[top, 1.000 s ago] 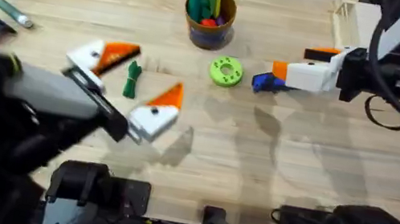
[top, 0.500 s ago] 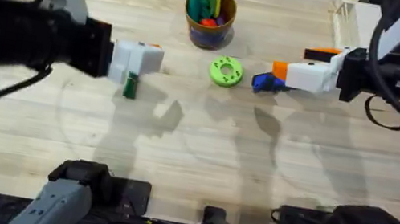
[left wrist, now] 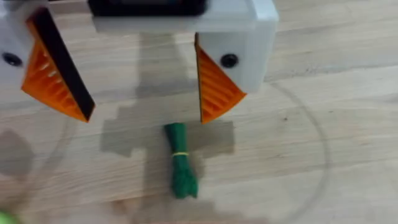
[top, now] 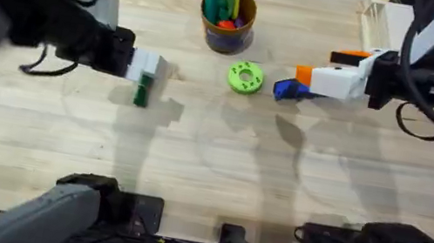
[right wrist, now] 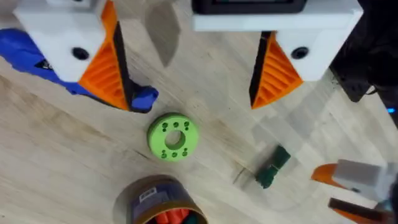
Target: Pick up the gripper from the table and insert it into the empty holder that is missing its gripper. Then pick up a screw, insert it into the mounting hole, and use the screwdriver to tighten it. Finally, clean up the table by picking up the vegetable and placing it into the bucket.
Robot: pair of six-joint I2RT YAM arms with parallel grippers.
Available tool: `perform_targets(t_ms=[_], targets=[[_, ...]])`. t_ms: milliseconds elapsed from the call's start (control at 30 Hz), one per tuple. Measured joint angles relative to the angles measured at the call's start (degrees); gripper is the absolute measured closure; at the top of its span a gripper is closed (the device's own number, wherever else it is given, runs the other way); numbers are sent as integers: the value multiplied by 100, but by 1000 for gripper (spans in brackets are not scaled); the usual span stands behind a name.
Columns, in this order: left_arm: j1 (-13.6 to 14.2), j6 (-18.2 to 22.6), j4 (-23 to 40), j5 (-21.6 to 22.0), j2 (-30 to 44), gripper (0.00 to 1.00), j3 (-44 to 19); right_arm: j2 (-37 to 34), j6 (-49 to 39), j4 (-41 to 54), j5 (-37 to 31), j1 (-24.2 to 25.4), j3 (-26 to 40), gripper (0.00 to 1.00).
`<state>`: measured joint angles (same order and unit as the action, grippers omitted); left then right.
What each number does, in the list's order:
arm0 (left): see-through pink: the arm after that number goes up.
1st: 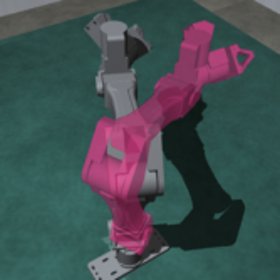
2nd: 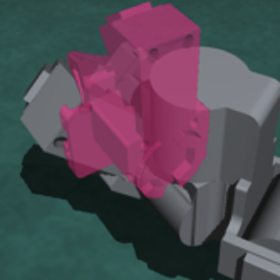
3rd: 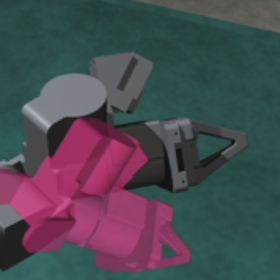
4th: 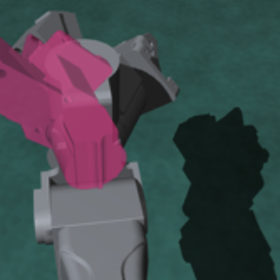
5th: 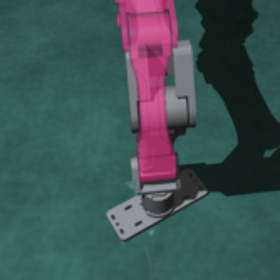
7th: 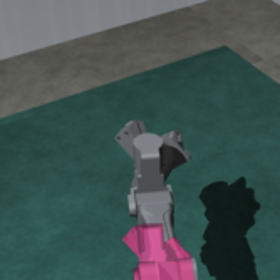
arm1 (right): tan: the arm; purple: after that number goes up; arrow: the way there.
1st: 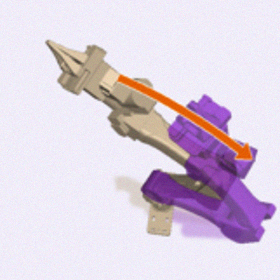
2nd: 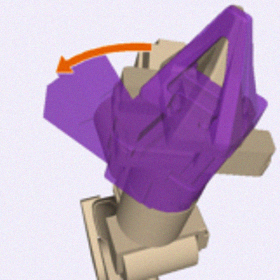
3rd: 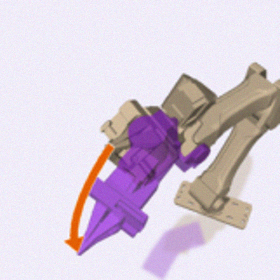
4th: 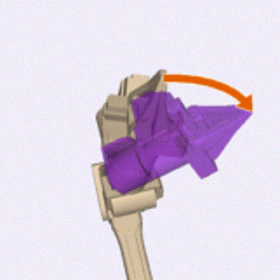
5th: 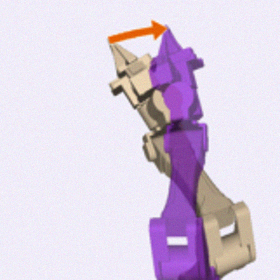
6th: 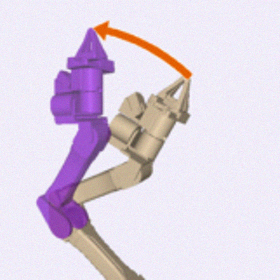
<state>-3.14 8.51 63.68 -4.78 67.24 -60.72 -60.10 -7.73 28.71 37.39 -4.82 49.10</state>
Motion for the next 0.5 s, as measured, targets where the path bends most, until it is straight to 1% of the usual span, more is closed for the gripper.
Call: perform_targets(t_ms=[67,167,333,500], targets=[[0,-19,58,173,438,16,-125,-2,0,0,0,0,0,10],[0,-55,111,315,1065,15,-345,-1,1,0,0,0,0,10],[-20,-278,68,418,1924,15,-396,0,0,0,0,0,0,10],[-191,-451,-176,410,2699,15,-396,0,0,0,0,0,0,10]])
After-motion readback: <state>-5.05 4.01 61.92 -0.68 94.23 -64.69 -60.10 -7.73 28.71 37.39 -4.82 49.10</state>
